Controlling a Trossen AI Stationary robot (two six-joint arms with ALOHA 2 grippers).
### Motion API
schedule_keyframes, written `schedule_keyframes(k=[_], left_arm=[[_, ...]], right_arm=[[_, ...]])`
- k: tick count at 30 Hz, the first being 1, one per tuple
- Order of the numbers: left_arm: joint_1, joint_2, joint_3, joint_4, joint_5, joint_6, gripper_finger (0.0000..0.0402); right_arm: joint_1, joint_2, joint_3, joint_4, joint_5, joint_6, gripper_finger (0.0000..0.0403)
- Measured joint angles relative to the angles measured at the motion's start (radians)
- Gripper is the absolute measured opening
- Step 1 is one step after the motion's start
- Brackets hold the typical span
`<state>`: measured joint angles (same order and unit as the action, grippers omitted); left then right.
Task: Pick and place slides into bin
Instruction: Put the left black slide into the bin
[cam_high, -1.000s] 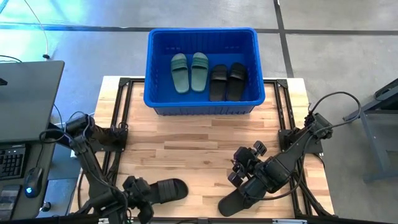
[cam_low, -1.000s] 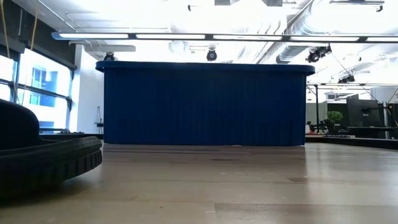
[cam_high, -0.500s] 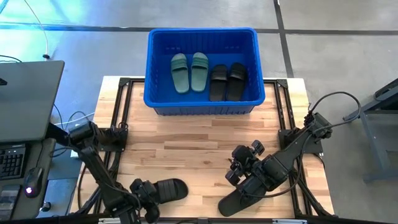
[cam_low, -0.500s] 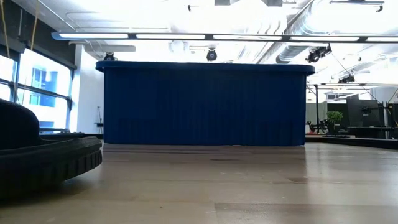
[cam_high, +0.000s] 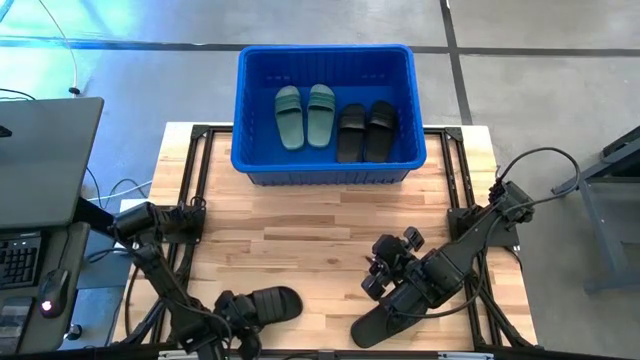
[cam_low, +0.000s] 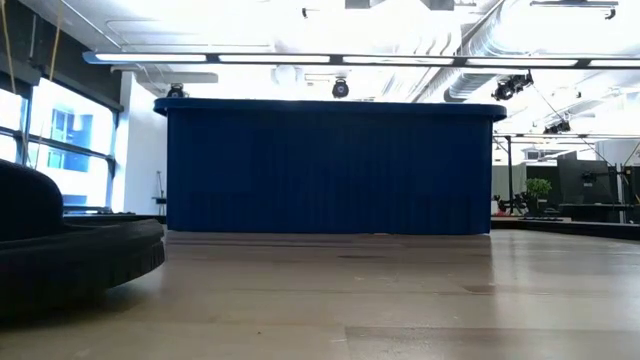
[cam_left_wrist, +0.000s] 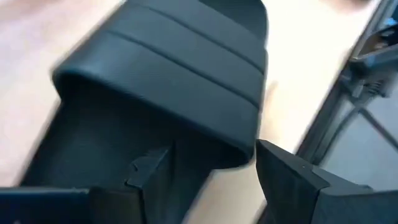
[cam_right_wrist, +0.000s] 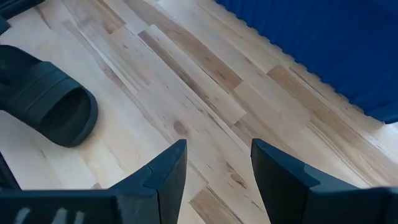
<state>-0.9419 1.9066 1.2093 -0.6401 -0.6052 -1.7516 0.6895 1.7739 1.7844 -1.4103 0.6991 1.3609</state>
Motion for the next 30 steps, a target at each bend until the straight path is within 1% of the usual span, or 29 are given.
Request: schedule_keyframes(k=[3,13,15,17,19,24,25,28,30], left_arm=[[0.015,0.001,0.000,-0.004,-0.033,0.022,0.0205],[0.120,0.001,0.000,0.021,-0.042,0.162,0.0204],[0.145,0.001,0.000,0.024,-0.043,0.183,0.0197],[0.169,0.001,0.000,0.037,-0.051,0.223,0.0177],[0.196,0.001,0.000,0.049,-0.064,0.281,0.0144],[0.268,0.001,0.000,0.053,-0.081,0.415,0.0027],[0.280,0.001,0.000,0.059,-0.090,0.421,0.0015],[0.310,0.001,0.001,0.079,-0.131,0.421,0.0020],[0.319,0.001,0.014,0.094,-0.155,0.426,0.0014]], right_arm=[[0.000,0.000,0.000,0.008,-0.008,0.000,0.0169],[0.004,0.000,0.000,0.018,-0.023,0.000,0.0169],[0.005,0.000,0.000,0.017,-0.023,0.000,0.0169],[0.006,0.000,0.000,0.019,-0.025,-0.009,0.0169],[0.005,0.000,0.000,0.021,-0.026,-0.018,0.0169],[0.005,0.000,0.000,0.022,-0.027,-0.019,0.0169],[0.005,0.000,0.000,0.021,-0.027,-0.019,0.0169],[0.005,0.000,0.000,0.022,-0.036,-0.030,0.0169],[0.005,0.000,0.000,0.022,-0.052,-0.040,0.0169]])
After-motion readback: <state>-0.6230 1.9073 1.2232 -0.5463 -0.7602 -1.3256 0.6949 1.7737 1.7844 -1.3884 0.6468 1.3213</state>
